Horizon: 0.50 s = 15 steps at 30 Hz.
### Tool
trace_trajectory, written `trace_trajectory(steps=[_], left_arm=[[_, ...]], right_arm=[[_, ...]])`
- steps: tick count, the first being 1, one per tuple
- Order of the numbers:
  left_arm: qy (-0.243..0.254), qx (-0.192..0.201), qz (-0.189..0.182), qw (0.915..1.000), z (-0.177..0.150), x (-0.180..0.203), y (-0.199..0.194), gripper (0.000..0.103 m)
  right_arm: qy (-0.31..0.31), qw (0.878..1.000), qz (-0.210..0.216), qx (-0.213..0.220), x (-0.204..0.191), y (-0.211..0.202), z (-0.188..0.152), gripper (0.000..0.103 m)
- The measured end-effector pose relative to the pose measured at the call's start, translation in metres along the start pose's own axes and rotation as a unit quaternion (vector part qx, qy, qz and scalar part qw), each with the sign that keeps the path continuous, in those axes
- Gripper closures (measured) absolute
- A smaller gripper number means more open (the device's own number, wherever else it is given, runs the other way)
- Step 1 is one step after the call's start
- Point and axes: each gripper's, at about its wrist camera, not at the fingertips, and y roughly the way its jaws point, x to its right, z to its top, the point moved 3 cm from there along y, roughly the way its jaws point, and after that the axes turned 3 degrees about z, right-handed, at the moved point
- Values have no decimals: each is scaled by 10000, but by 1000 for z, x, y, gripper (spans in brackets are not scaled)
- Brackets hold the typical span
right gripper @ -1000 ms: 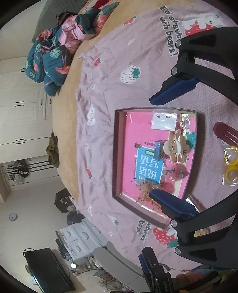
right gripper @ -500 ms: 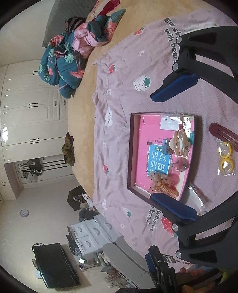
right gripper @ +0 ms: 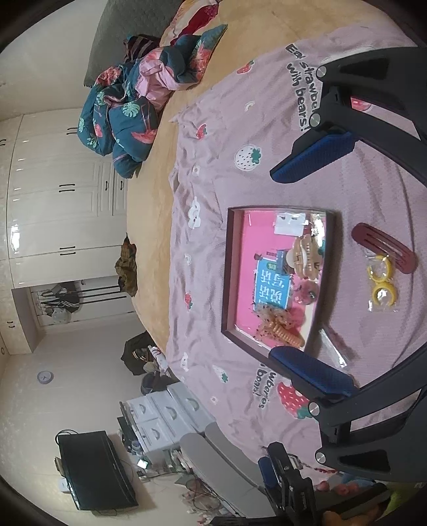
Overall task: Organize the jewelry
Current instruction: 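Withdraw both tools from the box back over the bedspread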
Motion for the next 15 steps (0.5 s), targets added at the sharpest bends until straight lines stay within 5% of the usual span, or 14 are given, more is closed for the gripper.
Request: trace_trajectory(steps=[15], left_arm=[[99,-298,-19,9995,-45,3,4,9]], right_arm=[[-146,9993,99,-338,-18,2,-41,4]])
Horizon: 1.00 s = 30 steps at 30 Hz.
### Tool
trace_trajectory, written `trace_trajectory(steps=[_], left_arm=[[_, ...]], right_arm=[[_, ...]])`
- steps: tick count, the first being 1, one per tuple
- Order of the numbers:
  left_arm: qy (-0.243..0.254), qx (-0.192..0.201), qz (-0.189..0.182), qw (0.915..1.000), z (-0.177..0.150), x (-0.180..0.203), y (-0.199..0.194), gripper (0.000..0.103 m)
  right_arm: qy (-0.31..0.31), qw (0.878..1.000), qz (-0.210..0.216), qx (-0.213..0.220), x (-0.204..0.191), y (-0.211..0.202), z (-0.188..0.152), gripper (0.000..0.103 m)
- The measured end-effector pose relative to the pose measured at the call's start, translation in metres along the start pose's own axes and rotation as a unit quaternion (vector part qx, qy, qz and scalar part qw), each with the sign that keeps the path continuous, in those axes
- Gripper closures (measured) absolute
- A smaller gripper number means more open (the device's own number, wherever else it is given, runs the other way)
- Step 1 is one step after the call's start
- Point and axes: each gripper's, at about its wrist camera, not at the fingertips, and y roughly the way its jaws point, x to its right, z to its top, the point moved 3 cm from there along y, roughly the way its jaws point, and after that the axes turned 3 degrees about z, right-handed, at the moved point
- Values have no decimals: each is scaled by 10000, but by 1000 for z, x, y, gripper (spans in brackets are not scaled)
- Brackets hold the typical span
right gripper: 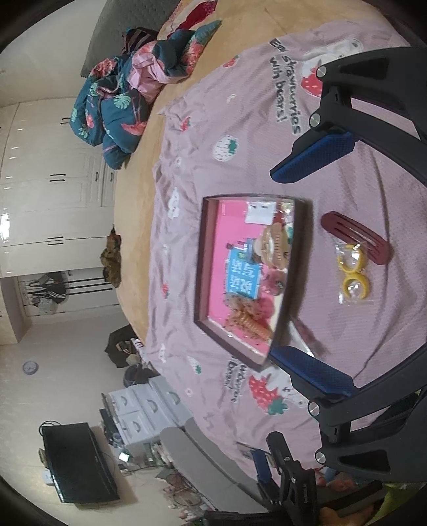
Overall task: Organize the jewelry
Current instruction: 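Withdraw both tools from the box back over the bedspread, then grasp the clear flower claw clip with the left tool while the right tool grasps the yellow earring bag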
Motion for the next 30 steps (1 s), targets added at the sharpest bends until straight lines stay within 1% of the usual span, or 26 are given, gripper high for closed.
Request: trace_trajectory(steps=[9,20,25,30], left_arm=[[72,-301,25,9995,-27,-4,18,9],[-25,-687,88,9976,-56,-16,40,9],[-22,-848,33,9964,-63,-18,53,9],[144,-1011,50,9948,-67,-14,71,12]], right_arm=[[8,9993,0,-383,-5,23,-34,4],[-15,9968,108,-792,-11,49,-62,4],[-63,9951,177,-967,-15,61,-73,4],[-18,9930,223,-1157,-13,77,-82,4]])
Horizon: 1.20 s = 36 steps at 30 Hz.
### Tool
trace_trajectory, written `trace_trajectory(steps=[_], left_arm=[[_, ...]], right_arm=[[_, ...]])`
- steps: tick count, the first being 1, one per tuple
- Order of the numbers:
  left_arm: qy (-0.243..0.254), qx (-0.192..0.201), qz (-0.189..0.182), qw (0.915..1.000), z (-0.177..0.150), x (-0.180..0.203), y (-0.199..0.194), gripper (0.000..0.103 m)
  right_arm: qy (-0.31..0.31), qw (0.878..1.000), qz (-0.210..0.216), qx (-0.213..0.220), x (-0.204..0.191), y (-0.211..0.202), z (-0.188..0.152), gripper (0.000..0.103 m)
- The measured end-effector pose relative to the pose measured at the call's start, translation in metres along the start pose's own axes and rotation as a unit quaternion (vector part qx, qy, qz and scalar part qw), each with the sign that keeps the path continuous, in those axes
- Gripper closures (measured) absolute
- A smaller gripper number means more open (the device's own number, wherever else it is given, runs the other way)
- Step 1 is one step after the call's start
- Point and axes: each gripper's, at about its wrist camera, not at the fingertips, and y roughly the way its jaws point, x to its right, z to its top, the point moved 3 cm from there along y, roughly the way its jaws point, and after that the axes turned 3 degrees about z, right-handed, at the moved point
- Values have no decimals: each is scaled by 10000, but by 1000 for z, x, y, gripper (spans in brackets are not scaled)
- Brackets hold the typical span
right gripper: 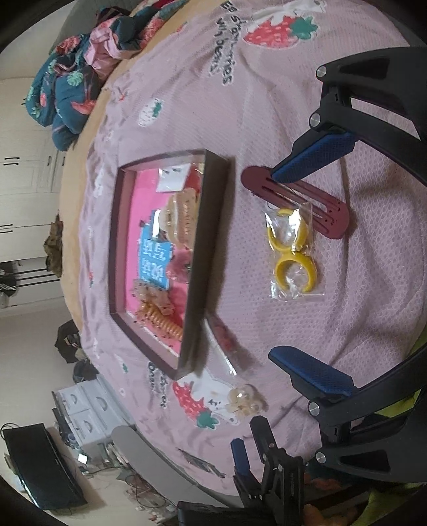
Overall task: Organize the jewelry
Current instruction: 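Grasp the clear flower claw clip with the left tool while the right tool grasps the yellow earring bag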
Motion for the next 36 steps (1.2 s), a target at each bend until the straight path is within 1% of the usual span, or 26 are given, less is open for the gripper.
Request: trace_trajectory(steps=[4,8,12,14,16,17,18,19,20,26,32,36], left_arm=[[185,-135,5,9997,1,3,14,14],[257,-215,-100,9994,6,5,23,17],[320,-392,-79,9987,10,6,35,23],[364,-388,-91,9985,13,8,37,29],[405,-371,-92,9984,15,10,38,43],[424,-368,-84,9984,16,10,39,45],[443,-366,-71,9983,16,11,39,50],[480,-352,-77,9982,16,13,39,61],[506,-344,-101,9981,17,14,39,68],[576,-323,-259,9975,20,18,39,69],[461,-256,-429,9977,21,15,35,69],[428,-236,-454,9978,21,12,31,69]], right_arm=[[-27,9997,-17,-259,0,21,-5,4],[-83,9990,-106,-416,-1,36,-7,4],[-37,9986,-131,-514,2,45,-9,4],[-28,9984,-145,-548,3,47,-9,4],[-20,9982,-157,-573,4,49,-10,4],[-15,9982,-172,-577,4,49,-10,4],[-14,9981,-189,-581,5,49,-9,4],[-16,9980,-223,-593,5,50,-9,4],[-23,9979,-245,-595,5,49,-9,4],[-24,9978,-353,-558,11,45,-10,4],[-11,9962,-448,-749,15,53,-16,4],[-94,9956,-526,-764,10,58,-16,4]])
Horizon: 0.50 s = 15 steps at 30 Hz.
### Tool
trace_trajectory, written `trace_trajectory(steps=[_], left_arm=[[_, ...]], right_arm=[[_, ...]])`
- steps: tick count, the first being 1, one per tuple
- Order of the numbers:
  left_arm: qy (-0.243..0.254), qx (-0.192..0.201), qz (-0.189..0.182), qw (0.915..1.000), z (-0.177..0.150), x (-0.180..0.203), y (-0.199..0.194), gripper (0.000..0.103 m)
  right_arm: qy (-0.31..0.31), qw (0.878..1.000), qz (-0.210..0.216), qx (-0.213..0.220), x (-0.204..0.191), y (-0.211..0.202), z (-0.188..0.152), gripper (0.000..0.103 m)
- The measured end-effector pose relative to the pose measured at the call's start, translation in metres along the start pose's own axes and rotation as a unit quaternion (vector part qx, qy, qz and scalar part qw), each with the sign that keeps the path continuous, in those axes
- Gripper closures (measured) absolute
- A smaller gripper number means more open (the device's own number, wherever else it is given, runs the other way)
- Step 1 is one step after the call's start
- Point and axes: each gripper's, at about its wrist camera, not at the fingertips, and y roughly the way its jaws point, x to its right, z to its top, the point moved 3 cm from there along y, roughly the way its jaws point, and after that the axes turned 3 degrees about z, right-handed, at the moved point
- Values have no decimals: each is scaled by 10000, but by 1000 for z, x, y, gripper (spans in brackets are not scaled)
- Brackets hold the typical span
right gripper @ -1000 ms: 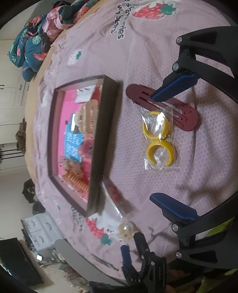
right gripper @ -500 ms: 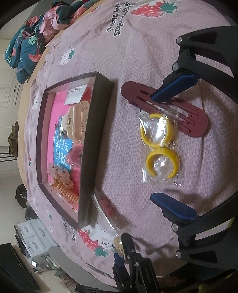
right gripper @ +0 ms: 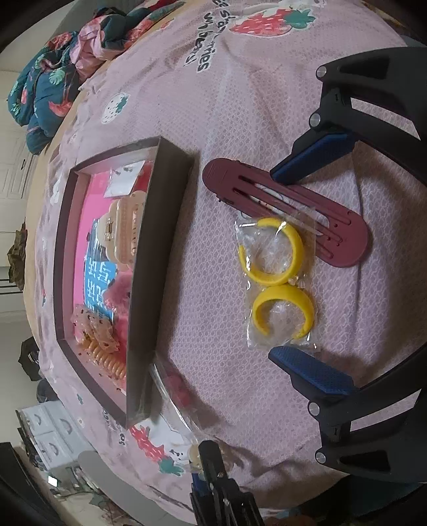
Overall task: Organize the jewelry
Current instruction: 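Grasp the clear flower claw clip with the left tool while the right tool grasps the yellow earring bag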
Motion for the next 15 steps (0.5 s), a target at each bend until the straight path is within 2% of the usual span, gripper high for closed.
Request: trace_trajectory(steps=[7,10,12,14,15], left_arm=[[-129,83,-58,9999,2,-7,-10,69],[-150,107,-68,9998,4,-8,-14,69],[-158,129,-74,9998,4,-7,-17,69],[-153,143,-68,9998,5,-7,-20,69],[-151,152,-65,9997,5,-6,-21,69]], right_arm=[[-238,9997,-95,-31,-17,3,-1,4],[-386,9990,-232,-4,-26,5,-4,9],[-452,9986,-283,54,-28,5,-4,17],[-504,9983,-272,121,-29,5,-1,35],[-541,9981,-266,136,-29,5,0,39]])
